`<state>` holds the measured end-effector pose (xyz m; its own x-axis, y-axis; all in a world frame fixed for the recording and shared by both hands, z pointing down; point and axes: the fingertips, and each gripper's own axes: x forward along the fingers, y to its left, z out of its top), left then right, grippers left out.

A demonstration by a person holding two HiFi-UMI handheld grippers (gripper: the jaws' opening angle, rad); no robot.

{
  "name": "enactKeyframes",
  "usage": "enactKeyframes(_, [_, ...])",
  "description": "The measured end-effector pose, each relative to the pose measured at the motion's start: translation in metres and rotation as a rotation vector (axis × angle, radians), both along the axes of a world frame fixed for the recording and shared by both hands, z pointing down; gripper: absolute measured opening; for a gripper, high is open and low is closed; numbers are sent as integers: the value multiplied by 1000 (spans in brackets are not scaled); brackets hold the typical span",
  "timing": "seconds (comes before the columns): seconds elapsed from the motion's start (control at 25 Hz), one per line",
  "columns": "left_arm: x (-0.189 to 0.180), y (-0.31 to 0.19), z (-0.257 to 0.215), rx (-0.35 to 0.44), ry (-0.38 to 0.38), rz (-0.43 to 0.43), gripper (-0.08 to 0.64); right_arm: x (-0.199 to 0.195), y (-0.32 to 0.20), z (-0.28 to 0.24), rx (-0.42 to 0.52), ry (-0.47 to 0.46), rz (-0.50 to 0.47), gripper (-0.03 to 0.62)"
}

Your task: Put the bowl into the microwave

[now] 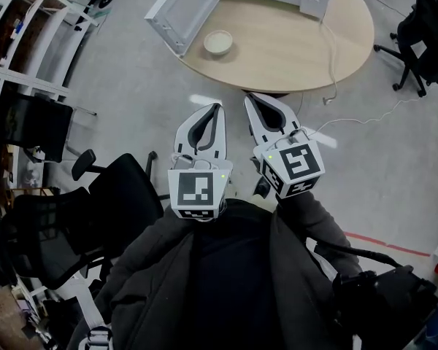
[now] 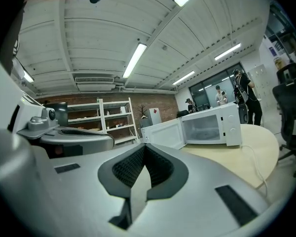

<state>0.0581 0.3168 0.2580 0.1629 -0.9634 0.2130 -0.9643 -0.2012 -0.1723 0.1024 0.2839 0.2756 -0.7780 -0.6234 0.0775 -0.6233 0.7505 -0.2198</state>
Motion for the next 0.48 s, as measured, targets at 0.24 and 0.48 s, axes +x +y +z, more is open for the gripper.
enactKeyframes(0.24, [-22, -15, 11, -13, 28, -31, 9, -21, -16, 11, -23, 13, -24, 6])
enactKeyframes(0.48, [-55, -56, 22, -14, 94, -37, 9, -45, -53, 21, -42, 52, -13, 8])
